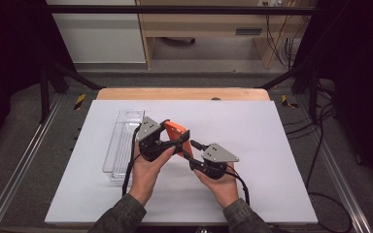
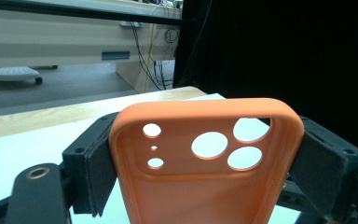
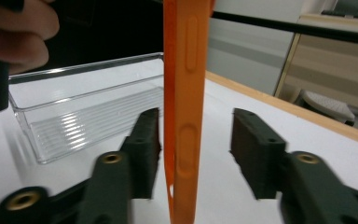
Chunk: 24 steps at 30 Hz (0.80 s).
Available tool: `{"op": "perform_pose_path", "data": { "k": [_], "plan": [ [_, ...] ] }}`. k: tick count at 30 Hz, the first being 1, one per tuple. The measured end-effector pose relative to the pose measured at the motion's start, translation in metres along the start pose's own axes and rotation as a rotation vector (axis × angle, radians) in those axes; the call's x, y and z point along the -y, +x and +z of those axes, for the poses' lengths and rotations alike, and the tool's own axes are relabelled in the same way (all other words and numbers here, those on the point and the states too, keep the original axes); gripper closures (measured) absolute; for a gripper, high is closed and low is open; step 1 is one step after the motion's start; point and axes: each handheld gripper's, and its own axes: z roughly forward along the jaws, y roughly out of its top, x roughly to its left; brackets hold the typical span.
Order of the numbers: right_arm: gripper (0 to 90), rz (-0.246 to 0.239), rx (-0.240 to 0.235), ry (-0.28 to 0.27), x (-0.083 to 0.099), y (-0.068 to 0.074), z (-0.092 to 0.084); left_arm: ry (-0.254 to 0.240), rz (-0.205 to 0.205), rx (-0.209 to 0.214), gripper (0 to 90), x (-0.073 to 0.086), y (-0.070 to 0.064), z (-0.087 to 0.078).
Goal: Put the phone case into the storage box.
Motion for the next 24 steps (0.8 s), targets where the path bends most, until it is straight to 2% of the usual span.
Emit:
{"op": "perform_pose_path", "data": {
  "k": [3, 4, 8, 9, 12, 19, 24],
  "plan": [
    [36.0, 0.021, -0.011, 0.026, 0.0, -0.001, -0.002, -0.004, 0.009, -0.011, 16.9, -0.002, 0.002, -0.002],
    [31.3, 0.024, -0.013, 0.035, 0.0, -0.001, -0.004, -0.012, 0.024, -0.025, 16.9, -0.004, 0.004, -0.005],
    [20.4, 0.028, -0.002, 0.045, -0.003, -0.002, -0.009, -0.023, 0.039, -0.036, 16.8, -0.008, 0.008, -0.009],
    [19.4, 0.034, 0.002, 0.042, -0.004, -0.003, -0.011, -0.027, 0.057, -0.046, 16.8, -0.01, 0.009, -0.011],
    [15.1, 0.048, 0.013, 0.032, -0.003, -0.006, -0.016, -0.038, 0.064, -0.057, 16.8, -0.014, 0.011, -0.015],
    [9.3, 0.079, 0.028, 0.015, 0.0, -0.016, -0.025, -0.053, 0.064, -0.083, 16.8, -0.021, 0.017, -0.023],
    [8.0, 0.084, 0.045, 0.034, 0.004, -0.022, -0.029, -0.062, 0.064, -0.103, 16.7, -0.026, 0.023, -0.03]
  ]
}}
